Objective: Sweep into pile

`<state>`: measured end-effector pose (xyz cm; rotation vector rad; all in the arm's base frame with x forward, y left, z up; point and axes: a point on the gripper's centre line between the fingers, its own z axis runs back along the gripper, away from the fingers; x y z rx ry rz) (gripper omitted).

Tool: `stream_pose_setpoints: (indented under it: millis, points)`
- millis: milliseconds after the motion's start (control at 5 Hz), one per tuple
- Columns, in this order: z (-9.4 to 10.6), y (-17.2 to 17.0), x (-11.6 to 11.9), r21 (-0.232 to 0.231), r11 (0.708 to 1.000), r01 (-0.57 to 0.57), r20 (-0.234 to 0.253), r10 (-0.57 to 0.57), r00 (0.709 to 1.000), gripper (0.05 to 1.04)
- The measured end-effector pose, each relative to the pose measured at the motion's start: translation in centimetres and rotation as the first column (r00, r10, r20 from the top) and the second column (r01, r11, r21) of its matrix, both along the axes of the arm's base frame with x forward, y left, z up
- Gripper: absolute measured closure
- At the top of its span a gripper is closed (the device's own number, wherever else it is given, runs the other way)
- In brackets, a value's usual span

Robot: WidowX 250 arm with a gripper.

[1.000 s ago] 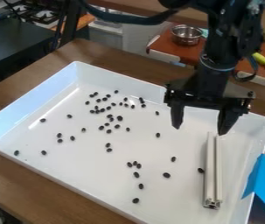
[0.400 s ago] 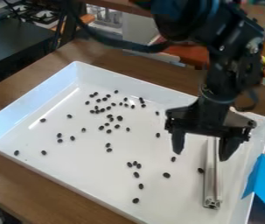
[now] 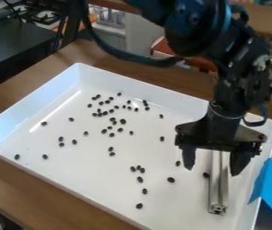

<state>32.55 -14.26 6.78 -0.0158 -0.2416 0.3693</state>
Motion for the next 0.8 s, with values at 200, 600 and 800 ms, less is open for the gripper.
stream_pose_setpoints:
  millis: [200, 600, 800]
  points:
    - [-0.1, -0.1, 0.1, -0.004, 1.000, -0.012, 0.010, 0.012, 1.000, 0.135]
    - [-0.9, -0.6, 0.2, -0.005, 1.000, -0.003, 0.009, 0.003, 1.000, 0.610]
    - [-1.3, -0.3, -0.1, 0.004, 1.000, 0.006, 0.006, -0.006, 1.000, 0.748]
